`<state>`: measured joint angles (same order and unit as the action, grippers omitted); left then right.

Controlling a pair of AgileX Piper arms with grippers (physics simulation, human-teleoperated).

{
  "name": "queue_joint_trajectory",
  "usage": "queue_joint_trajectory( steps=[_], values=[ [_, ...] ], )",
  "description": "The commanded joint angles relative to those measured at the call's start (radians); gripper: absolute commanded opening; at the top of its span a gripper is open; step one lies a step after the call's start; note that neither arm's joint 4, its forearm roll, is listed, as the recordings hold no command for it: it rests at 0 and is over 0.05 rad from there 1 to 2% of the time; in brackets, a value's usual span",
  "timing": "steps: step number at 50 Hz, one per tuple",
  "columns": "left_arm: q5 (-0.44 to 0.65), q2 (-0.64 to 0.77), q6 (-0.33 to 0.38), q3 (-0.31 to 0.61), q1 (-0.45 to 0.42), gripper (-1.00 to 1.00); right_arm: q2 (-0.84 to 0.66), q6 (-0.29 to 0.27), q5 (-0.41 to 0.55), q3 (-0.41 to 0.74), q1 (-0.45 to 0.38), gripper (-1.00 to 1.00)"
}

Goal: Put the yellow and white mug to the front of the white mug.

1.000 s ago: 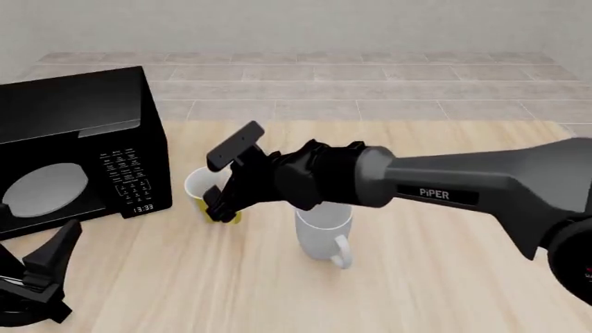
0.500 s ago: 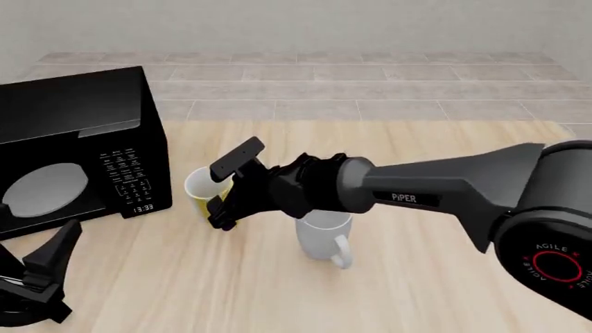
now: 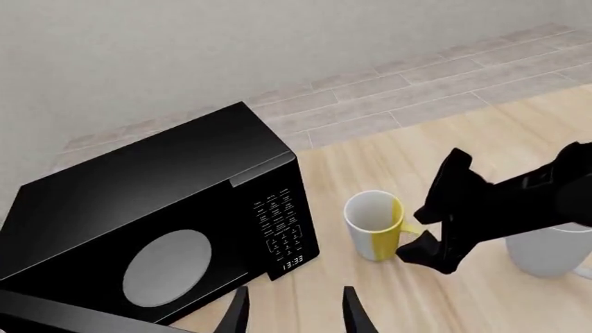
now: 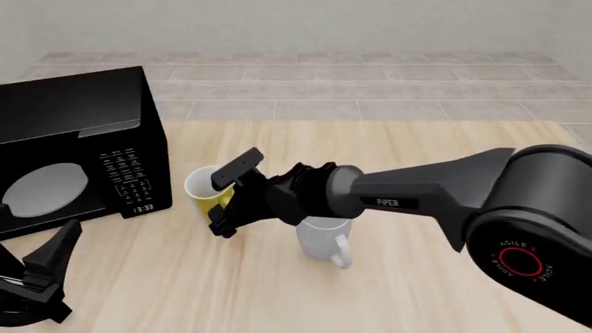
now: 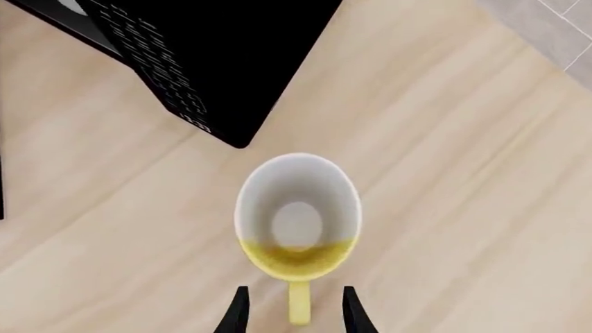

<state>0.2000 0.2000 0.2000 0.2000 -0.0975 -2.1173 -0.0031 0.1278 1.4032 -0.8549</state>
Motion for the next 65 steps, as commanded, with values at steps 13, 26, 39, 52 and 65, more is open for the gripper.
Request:
queue_joint_trajectory(
  steps=[13,26,39,52,65],
  values=[
    [0.000,0.000,0.000,0.000,0.000,1.00,-0.032,0.012,-0.007,0.010,0.009,-1.00],
    [0.000,0.000,0.000,0.000,0.000,1.00,-0.006,-0.031,0.011,0.010,0.026,-1.00],
    [0.000,0.000,0.000,0.000,0.000,1.00,0.097,-0.077,0.044,-0.002,0.063,-1.00],
    [0.000,0.000,0.000,0.000,0.000,1.00,0.157,-0.090,0.062,-0.008,0.094,-1.00],
    [0.000,0.000,0.000,0.000,0.000,1.00,0.207,-0.095,0.063,-0.038,0.151,-1.00]
  ],
)
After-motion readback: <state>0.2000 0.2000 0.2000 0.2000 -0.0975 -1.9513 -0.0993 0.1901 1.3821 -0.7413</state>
